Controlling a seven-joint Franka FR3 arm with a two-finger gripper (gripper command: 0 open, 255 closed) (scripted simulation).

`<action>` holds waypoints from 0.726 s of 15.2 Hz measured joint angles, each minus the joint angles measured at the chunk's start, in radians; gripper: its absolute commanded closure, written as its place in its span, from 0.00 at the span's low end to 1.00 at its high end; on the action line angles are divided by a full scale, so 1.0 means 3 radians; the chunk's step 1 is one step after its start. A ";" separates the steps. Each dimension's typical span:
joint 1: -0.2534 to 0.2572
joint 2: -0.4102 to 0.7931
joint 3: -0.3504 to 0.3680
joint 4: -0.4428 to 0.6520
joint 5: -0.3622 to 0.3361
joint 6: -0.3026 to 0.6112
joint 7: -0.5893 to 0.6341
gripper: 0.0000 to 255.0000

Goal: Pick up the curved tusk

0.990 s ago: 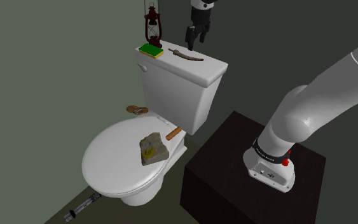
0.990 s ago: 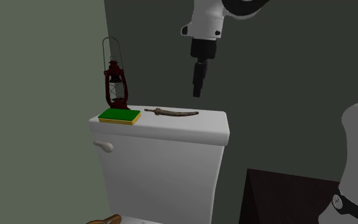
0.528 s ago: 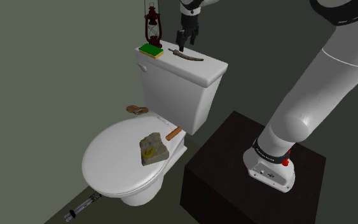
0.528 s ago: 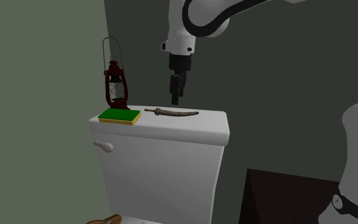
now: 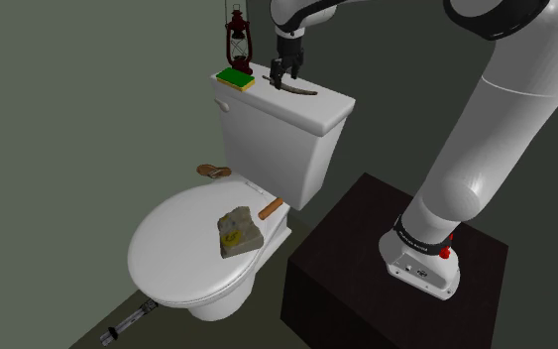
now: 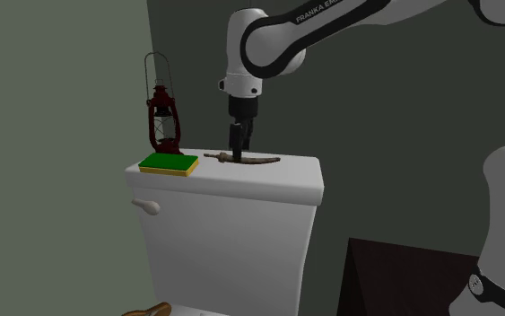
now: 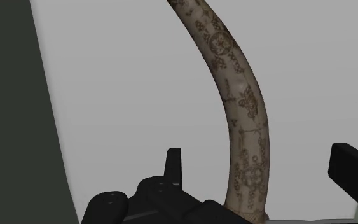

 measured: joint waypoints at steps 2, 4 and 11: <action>-0.0001 0.0019 -0.0001 -0.0056 0.0002 0.0074 0.0001 0.00; -0.0004 0.0020 -0.0003 -0.0088 0.0002 0.0108 -0.0002 1.00; -0.0005 0.0016 -0.0003 -0.0093 0.0003 0.0122 -0.0004 1.00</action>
